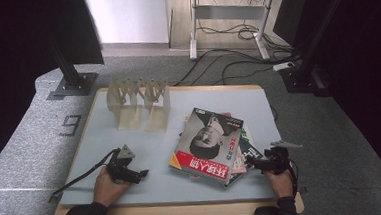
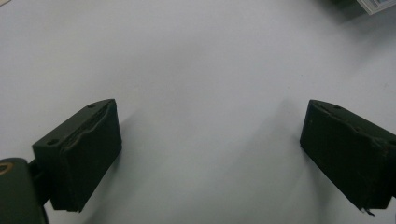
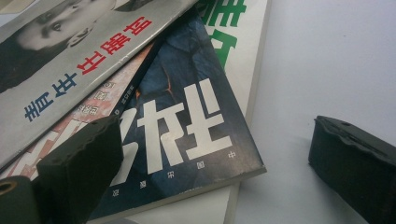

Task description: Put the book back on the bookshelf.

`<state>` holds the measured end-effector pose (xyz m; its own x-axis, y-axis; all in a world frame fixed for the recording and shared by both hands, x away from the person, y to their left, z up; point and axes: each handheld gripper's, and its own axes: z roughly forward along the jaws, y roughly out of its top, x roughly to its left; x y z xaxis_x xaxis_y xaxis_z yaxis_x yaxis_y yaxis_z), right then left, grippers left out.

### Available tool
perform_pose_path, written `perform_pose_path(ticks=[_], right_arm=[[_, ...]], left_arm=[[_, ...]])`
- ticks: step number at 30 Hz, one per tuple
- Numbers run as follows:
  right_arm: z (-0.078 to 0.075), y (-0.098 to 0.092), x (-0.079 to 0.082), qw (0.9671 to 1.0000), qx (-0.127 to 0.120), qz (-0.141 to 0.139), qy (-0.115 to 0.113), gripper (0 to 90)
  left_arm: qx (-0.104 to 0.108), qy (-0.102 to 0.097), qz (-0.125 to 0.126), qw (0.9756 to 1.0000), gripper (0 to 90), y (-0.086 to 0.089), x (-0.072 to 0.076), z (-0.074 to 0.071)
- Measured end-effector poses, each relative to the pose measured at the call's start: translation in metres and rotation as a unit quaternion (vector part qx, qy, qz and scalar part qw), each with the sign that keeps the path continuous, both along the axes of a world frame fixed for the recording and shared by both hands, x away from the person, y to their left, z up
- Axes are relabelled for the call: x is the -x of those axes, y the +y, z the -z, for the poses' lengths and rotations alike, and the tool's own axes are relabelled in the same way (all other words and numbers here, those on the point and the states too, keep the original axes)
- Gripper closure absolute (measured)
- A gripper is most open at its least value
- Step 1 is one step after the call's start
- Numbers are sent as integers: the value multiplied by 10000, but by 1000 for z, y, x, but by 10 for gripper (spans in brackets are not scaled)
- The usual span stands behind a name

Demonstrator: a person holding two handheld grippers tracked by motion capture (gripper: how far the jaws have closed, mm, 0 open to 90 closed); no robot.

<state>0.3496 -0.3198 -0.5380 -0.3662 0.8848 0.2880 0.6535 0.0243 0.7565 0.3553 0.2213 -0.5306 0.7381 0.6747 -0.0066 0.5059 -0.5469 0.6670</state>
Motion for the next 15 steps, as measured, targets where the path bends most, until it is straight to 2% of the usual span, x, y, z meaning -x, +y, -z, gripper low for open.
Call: perform_pose_path(ticks=[15], right_arm=[[0, 3, -1, 10000, 67, -14, 30, 0]], left_arm=[[2, 2, -1, 10000, 49, 0, 0, 0]])
